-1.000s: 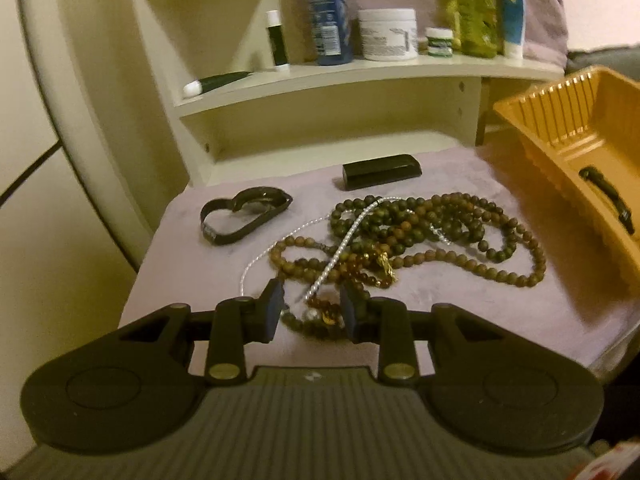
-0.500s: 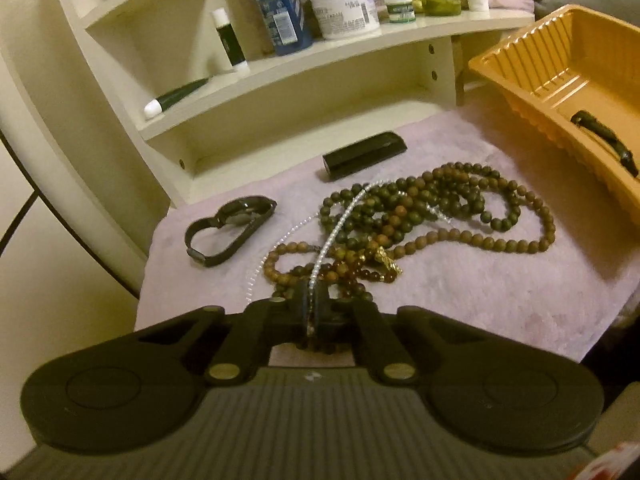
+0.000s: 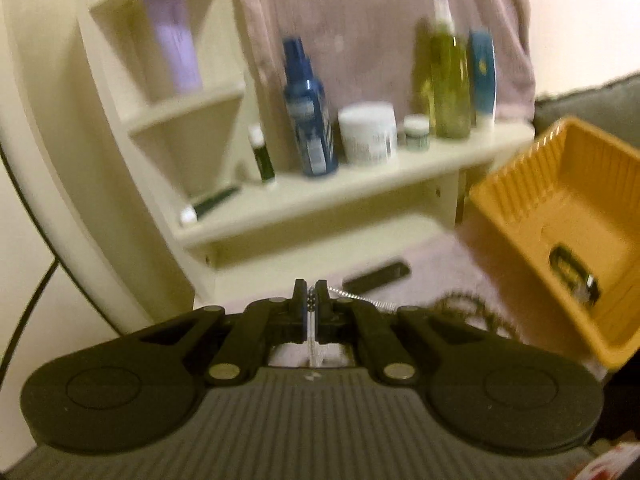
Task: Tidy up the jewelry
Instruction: 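Lift the pearl strand over the tray and release it with the left tool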
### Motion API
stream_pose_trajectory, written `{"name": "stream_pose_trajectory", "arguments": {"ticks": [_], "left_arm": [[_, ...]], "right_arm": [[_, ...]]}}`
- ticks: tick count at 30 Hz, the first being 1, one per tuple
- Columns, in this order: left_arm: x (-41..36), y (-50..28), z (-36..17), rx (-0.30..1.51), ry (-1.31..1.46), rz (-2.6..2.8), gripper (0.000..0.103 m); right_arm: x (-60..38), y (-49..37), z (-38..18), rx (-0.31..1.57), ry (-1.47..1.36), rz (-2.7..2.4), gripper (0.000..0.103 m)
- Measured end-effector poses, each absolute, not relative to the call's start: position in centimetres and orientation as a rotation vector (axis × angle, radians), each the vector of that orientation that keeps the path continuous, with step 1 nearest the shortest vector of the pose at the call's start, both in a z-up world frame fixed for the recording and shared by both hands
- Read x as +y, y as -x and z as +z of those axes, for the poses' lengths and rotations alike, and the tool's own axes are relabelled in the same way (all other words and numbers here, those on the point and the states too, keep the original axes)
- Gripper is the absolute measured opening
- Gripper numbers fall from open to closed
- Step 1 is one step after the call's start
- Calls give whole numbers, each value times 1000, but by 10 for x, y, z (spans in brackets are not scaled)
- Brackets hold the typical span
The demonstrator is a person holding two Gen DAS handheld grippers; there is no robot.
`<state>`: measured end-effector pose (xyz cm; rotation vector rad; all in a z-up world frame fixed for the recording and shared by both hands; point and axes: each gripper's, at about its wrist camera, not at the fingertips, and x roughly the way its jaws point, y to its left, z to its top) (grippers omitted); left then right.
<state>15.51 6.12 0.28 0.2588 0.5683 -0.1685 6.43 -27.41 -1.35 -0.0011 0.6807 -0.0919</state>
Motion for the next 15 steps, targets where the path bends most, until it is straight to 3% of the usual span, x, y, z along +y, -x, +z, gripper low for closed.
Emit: {"name": "stream_pose_trajectory", "arguments": {"ticks": [15], "left_arm": [[50,-182,82,427,-212,-245,2]], "right_arm": [[-272,-64,-10,669,-6,-90,4]]}}
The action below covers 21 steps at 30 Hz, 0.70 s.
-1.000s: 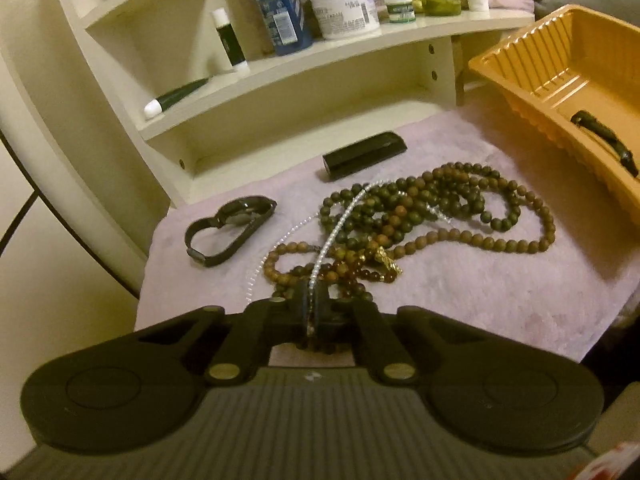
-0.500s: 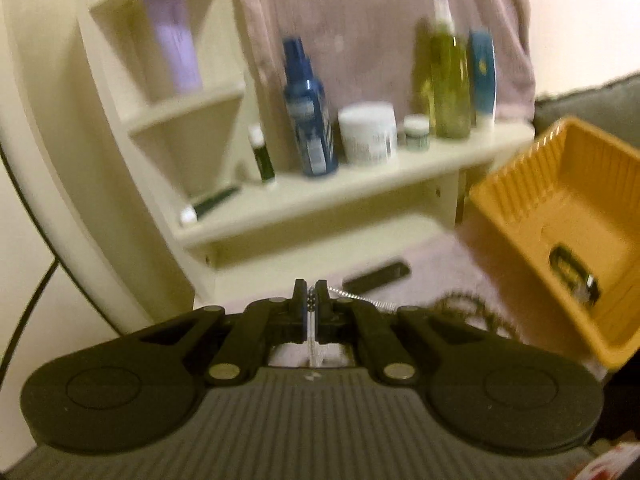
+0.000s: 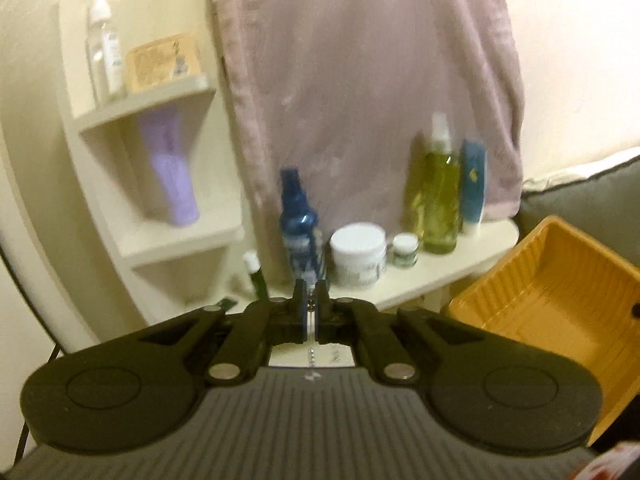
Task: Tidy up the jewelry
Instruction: 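Lift the pearl strand over the tray and release it with the left tool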
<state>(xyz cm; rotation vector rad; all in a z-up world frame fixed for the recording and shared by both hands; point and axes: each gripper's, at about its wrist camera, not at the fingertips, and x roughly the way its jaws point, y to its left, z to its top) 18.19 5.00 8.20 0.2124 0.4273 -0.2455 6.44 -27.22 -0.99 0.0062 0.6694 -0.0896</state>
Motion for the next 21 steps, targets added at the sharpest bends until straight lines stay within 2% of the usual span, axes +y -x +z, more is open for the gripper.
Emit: {"name": "stream_pose_trajectory", "arguments": {"ticks": [10,21], "left_arm": [[-4,-179,107,394,-179,-411,2],[-89,-174,99,422,-116,-634,2]], "right_arm": [[-274,-65,-9,664,-18,-90,4],[-275,-65,-9,664,-32,-94,4]]}}
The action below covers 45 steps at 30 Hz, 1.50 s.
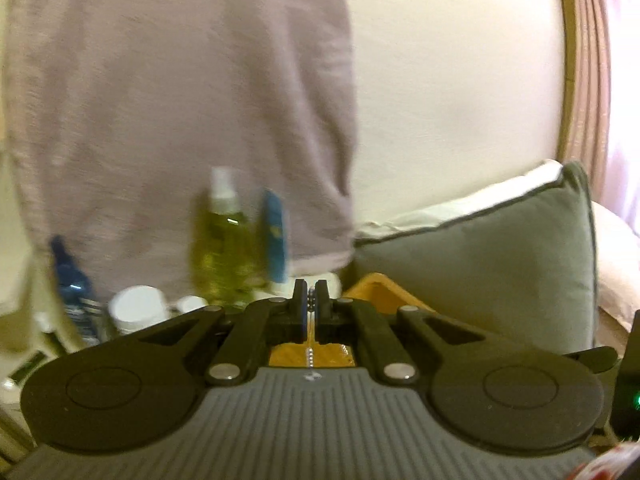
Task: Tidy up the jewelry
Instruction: 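Lift the pearl strand over the tray and release it with the left tool, then grasp the brown bead necklace with the left tool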
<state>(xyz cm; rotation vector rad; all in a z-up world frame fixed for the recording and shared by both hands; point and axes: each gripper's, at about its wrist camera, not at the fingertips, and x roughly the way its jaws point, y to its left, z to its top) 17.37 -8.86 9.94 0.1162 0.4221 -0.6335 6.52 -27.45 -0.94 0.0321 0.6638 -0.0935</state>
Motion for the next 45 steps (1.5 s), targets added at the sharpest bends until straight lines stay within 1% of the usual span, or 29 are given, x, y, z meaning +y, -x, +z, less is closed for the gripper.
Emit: {"name": "stream_pose_trajectory", "arguments": {"ticks": [7,14,16,17,18,19,25,29,31,38,45], "left_arm": [[-128,-169,63,539,-106,-749,2],[-141,-166,32,651,-102,-808,3],[-140,-165,28,657,-104,-799,9],[-138,-165,27,661,-103,-795,14],[-135,-165,27,660,-99,-789,18],[-132,-166,26,659,-96,-778,18],[-87,-169,30,620,-80,-619,19],[-46,-165,25,598,-78,-473,26],[-25,-162,20,587,-76,-401,26],[47,-151,-4,578,-17,-187,28],[83,-139,-34,616,-25,-65,28]], "right_arm": [[-276,-65,-10,666,-40,-93,4],[-277,-66,-11,667,-45,-93,4],[-277,-65,-11,667,-45,-92,4],[-277,-65,-11,667,-45,-93,4],[-277,-65,-11,667,-45,-92,4],[-278,-65,-11,667,-46,-92,4],[-277,-65,-11,668,-46,-92,4],[-277,-65,-12,669,-43,-91,4],[-278,-65,-12,671,-43,-90,4],[-278,-65,-14,677,-35,-92,4],[-278,-65,-15,680,-30,-91,4]]}}
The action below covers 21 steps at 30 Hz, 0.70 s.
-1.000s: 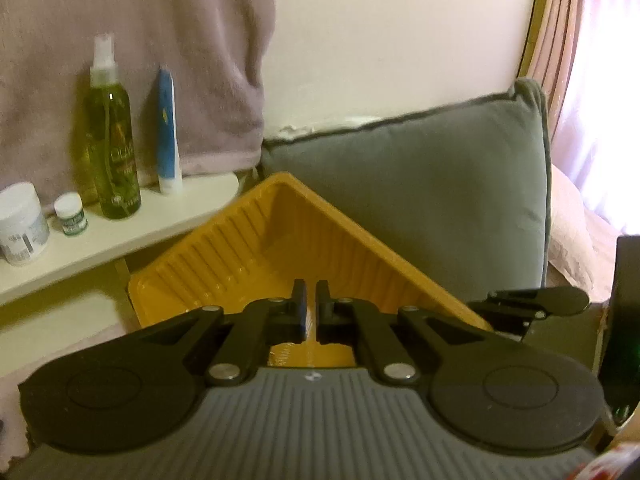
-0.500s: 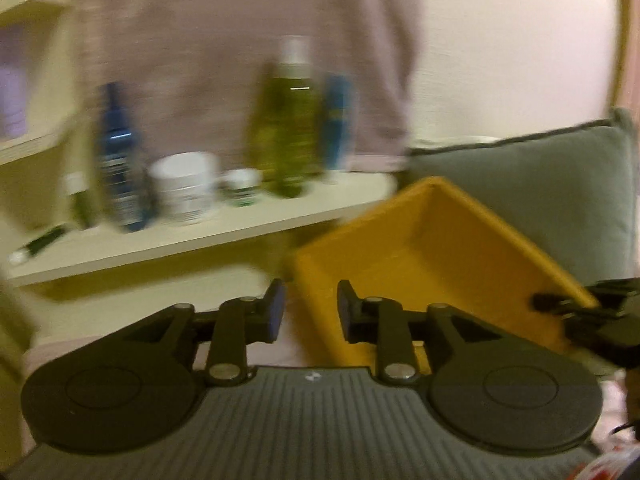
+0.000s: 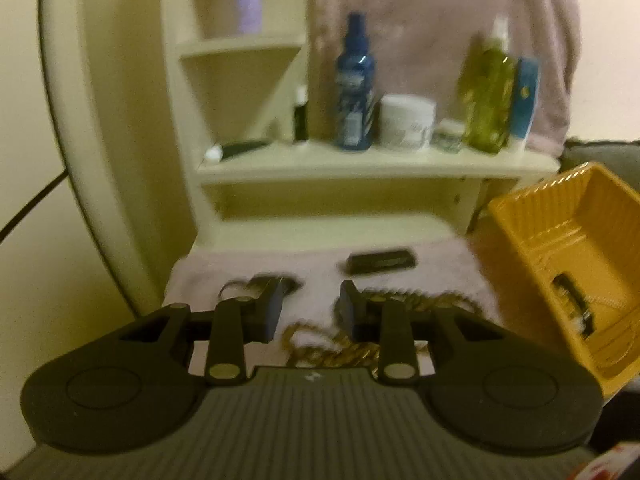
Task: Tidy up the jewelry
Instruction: 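Grasp the brown bead necklace with the left tool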
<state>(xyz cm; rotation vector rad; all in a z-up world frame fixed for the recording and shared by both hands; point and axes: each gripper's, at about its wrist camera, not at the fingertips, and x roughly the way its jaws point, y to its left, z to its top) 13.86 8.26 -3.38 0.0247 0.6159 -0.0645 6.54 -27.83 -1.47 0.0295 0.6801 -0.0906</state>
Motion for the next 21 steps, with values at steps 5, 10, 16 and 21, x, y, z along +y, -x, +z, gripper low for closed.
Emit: {"name": "stream_pose_trajectory", "arguments": {"ticks": [5,10,16,21], "left_arm": [[85,-135,-55,681,-26,-70,28],[64,-128,-72,703,-154,-129,28],[43,-134,-89,746,-272,-184,23],[42,-142,-94,777,-265,-205,16]], "right_arm": [[-278,-66,-15,681,-29,-91,4],[-280,-66,-18,686,-26,-91,4],[-280,-66,-18,686,-24,-91,4],[-280,-67,-18,688,-23,-93,4]]}}
